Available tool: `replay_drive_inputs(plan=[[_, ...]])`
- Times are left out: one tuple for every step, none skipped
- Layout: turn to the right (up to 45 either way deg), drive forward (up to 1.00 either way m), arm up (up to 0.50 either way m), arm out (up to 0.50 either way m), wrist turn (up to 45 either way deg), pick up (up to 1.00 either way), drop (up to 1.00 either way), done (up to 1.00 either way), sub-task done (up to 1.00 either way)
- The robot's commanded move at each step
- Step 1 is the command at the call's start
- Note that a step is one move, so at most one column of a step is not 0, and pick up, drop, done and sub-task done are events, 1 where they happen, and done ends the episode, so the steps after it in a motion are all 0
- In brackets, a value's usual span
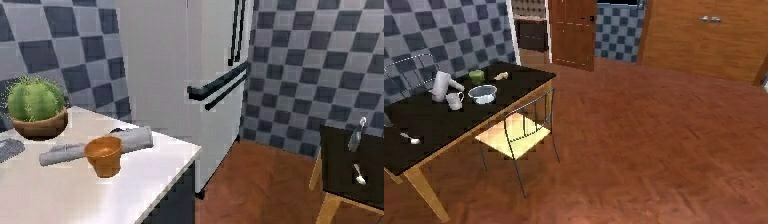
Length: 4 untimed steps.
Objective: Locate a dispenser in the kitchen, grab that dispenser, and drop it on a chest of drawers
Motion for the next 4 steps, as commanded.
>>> replay_drive_inputs(plan=[[45.0, 0.0, 0.0, 0.0, 0.0, 0.0, 0.0, 0.0, 0.0], [45.0, 0.0, 0.0, 0.0, 0.0, 0.0, 0.0, 0.0, 0.0], [27.0, 0.0, 0.0, 0.0, 0.0, 0.0, 0.0, 0.0, 0.0], [0.0, 0.15, 0.0, 0.0, 0.0, 0.0, 0.0, 0.0, 0.0]])
